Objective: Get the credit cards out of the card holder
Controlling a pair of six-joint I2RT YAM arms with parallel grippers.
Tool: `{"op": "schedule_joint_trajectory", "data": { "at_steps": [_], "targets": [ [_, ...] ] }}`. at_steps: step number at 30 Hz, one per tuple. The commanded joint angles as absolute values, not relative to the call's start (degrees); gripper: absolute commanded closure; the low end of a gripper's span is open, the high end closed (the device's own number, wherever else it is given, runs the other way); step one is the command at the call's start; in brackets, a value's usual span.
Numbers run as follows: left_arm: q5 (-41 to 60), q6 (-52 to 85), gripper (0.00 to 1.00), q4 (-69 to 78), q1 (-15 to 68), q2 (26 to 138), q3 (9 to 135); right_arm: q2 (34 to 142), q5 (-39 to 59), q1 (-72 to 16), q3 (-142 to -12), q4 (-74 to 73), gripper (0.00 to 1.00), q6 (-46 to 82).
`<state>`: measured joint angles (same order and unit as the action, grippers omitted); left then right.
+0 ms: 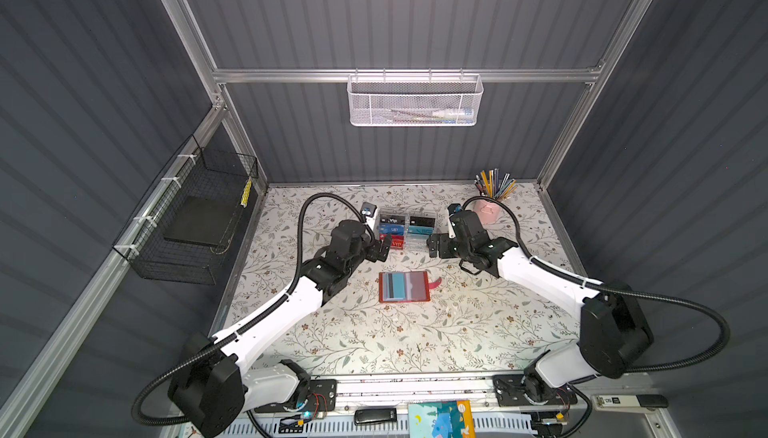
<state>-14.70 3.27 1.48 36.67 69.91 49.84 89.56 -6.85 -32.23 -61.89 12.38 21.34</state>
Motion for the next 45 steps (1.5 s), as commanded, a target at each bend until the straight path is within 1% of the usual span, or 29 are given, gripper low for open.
{"op": "schedule_joint_trajectory", "data": {
  "at_steps": [1, 5, 9, 12, 16, 24, 45],
  "targets": [
    [-13.3, 13.5, 0.0, 7.8, 36.5, 68.0, 44.0, 95.0, -8.4, -32.3, -67.3, 16.0, 0.01, 19.1],
    [-14.5, 20.0, 0.0, 9.4, 36.3, 68.0, 38.2, 100.4, -10.4, -32.4, -70.9, 17.4, 0.01, 18.0],
    [-15.6, 22.2, 0.0, 11.9, 36.4, 67.0, 34.3, 104.1, -12.0, -33.1, -73.9, 18.5, 0.01, 17.1],
    [-18.1, 22.2, 0.0, 9.8, 36.4, 66.5, 35.0, 106.5, -11.9, -33.4, -75.6, 18.7, 0.01, 17.1],
    [-17.5, 22.2, 0.0, 6.4, 36.4, 66.9, 37.6, 110.3, -13.9, -33.6, -78.8, 20.2, 0.01, 17.6],
    [-15.9, 22.8, 0.0, 6.7, 36.4, 66.8, 37.6, 113.8, -17.8, -33.5, -82.8, 21.3, 0.01, 18.7],
    [-13.9, 23.1, 0.0, 7.2, 36.3, 66.0, 36.9, 117.2, -19.3, -31.5, -88.2, 20.7, 0.01, 20.0]
  ]
}}
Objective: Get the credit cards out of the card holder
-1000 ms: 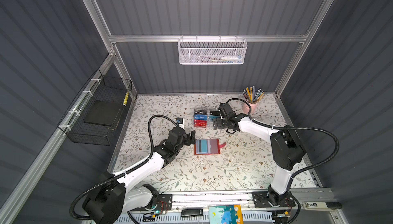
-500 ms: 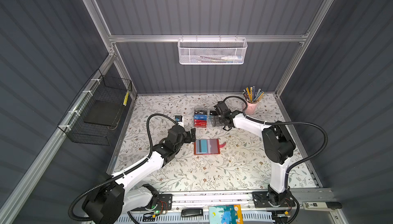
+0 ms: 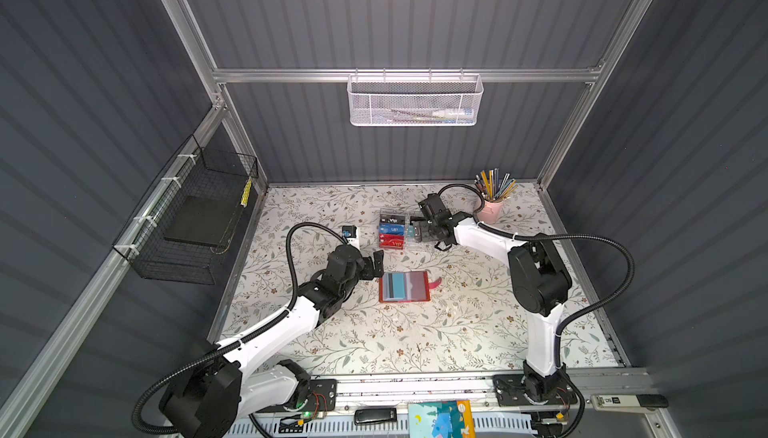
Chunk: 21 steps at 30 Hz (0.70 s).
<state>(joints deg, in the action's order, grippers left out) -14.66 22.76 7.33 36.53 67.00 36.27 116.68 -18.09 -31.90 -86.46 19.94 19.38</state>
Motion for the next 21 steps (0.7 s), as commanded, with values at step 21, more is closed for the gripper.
{"op": "schedule_joint_trajectory", "data": {
  "at_steps": [21],
  "targets": [
    [-12.0, 26.3, 0.0, 5.9, 36.4, 64.5, 37.6, 106.3, -14.1, -31.3, -80.0, 19.1, 0.01, 20.6]
  ]
}}
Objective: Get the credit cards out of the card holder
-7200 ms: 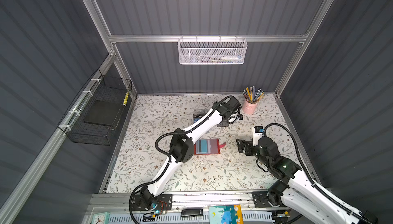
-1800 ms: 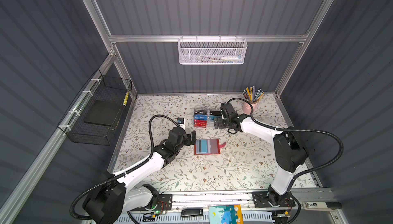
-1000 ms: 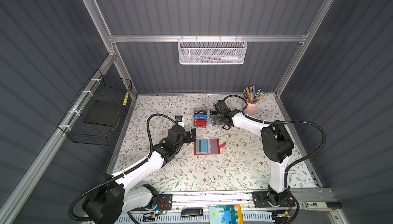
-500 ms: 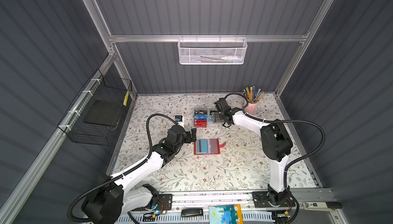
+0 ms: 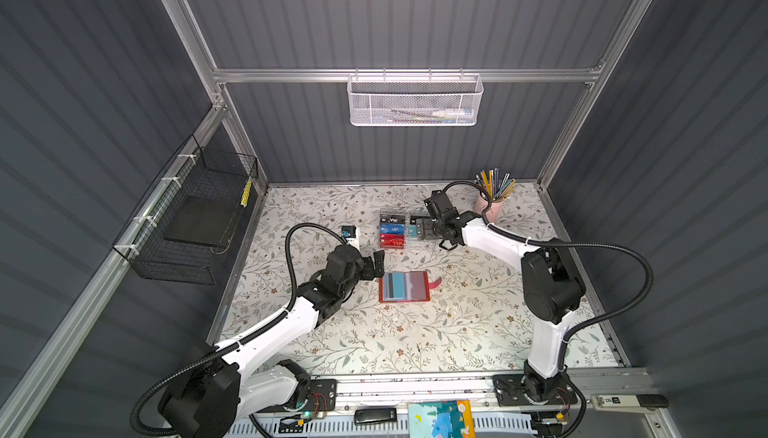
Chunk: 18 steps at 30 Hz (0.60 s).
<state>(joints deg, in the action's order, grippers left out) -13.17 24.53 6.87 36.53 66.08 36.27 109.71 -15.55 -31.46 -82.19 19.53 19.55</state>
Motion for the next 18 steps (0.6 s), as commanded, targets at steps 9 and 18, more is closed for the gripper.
{"op": "schedule_joint_trajectory", "data": {
  "at_steps": [9, 18],
  "targets": [
    [-9.4, 29.6, 0.0, -0.5, 36.4, 61.7, 38.4, 92.1, -9.4, -34.1, -66.9, 18.2, 0.01, 22.9],
    [-0.1, 38.3, 0.0, -1.5, 36.4, 57.1, 34.3, 84.9, -13.1, -45.6, -56.2, 16.6, 0.01, 26.8]
  ]
}}
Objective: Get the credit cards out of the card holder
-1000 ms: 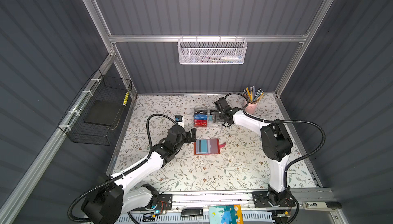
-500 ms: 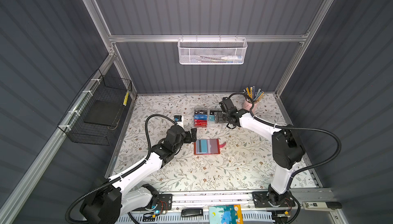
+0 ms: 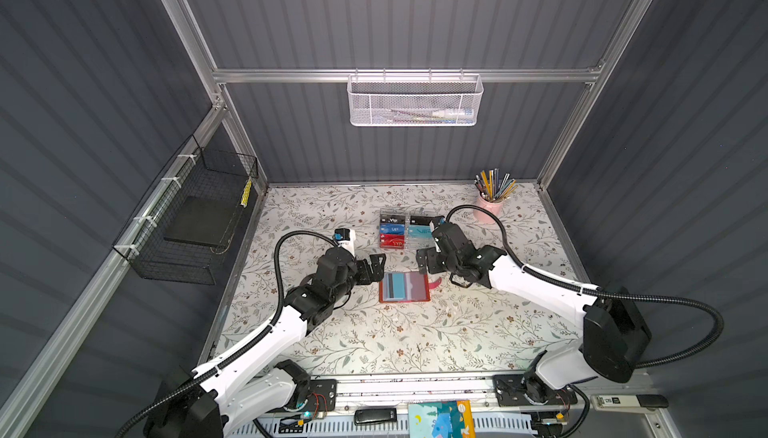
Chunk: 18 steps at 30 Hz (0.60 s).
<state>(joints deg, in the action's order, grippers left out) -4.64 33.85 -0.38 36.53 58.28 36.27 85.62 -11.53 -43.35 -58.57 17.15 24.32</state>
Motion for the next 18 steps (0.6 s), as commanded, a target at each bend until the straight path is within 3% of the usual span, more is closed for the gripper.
{"op": "schedule_joint_trajectory", "data": {
  "at_steps": [1, 13, 18],
  "targets": [
    [0.9, 39.4, 0.0, -1.2, 36.4, 56.8, 33.7, 84.9, -12.6, -46.7, -55.2, 15.8, 0.01, 27.8],
    [11.0, 46.4, 0.0, 3.7, 35.3, 56.0, 30.2, 84.2, 2.5, -48.7, -44.3, -0.3, 0.01, 37.7],
    [20.7, 52.9, 0.0, 15.4, 33.0, 61.7, 27.1, 85.3, 6.8, -48.6, -40.9, -7.6, 0.01, 40.9]
  ]
}}
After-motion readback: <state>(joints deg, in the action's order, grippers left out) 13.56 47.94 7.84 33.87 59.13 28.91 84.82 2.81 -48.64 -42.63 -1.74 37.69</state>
